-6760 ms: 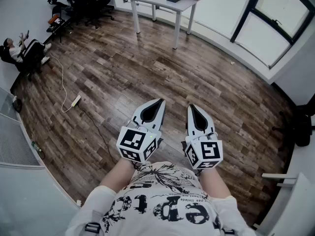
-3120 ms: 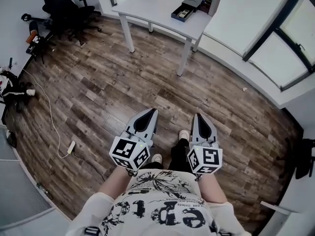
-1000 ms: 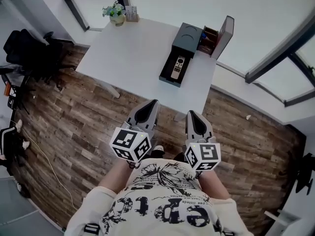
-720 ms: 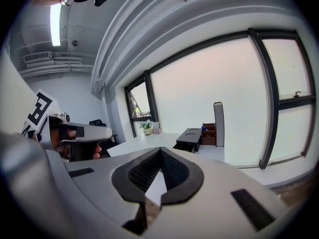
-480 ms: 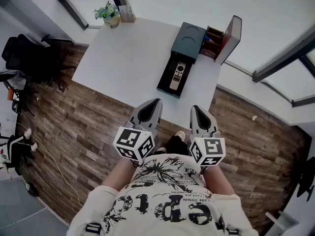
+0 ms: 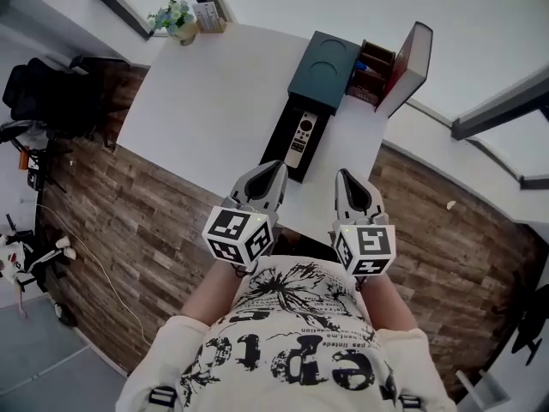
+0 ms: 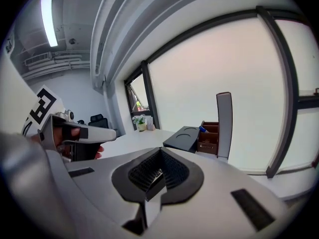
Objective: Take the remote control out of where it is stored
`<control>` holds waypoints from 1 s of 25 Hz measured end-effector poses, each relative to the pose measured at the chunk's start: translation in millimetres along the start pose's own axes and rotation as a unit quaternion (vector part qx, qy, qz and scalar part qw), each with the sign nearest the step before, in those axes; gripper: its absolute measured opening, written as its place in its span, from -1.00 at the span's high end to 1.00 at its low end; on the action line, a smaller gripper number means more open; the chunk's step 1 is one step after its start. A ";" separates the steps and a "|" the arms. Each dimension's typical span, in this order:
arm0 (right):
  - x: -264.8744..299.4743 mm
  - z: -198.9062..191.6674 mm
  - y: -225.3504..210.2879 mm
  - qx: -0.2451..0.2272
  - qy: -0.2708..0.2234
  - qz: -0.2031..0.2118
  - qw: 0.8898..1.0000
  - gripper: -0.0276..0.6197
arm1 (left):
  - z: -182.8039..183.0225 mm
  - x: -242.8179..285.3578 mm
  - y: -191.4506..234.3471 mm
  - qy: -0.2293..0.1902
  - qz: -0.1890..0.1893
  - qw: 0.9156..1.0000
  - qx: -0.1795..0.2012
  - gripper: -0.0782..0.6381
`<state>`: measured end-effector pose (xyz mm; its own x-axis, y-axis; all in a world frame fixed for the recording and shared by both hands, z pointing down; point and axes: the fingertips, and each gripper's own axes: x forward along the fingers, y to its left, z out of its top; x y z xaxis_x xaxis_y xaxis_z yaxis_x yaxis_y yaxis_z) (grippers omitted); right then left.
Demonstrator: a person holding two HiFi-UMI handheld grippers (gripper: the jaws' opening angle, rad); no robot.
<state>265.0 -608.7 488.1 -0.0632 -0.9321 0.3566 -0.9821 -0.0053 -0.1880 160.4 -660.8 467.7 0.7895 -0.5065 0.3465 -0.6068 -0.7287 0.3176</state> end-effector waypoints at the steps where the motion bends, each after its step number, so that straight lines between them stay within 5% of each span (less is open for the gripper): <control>1: 3.5 -1.8 -3.7 0.002 0.005 0.000 1.000 0.91 | -4.5 6.9 4.7 0.006 0.011 1.000 0.002 0.75; 7: 15.6 -13.5 -17.6 0.020 0.030 -0.016 0.999 0.91 | -44.8 49.5 21.8 0.086 0.014 0.996 0.014 0.74; 11: 27.0 -12.5 -23.3 0.049 0.037 -0.027 0.998 0.91 | -61.5 77.9 35.5 0.136 0.008 0.990 0.032 0.43; 25: 58.4 -31.4 -47.1 0.094 0.069 -0.062 0.991 0.91 | -119.4 157.7 75.9 0.285 0.024 0.957 0.045 0.03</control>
<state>302.0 -651.5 546.5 0.0199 -0.8620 0.5065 -0.9341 -0.1966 -0.2979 228.0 -741.0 651.8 0.5666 -0.2250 0.7927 -0.6104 -0.7609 0.2203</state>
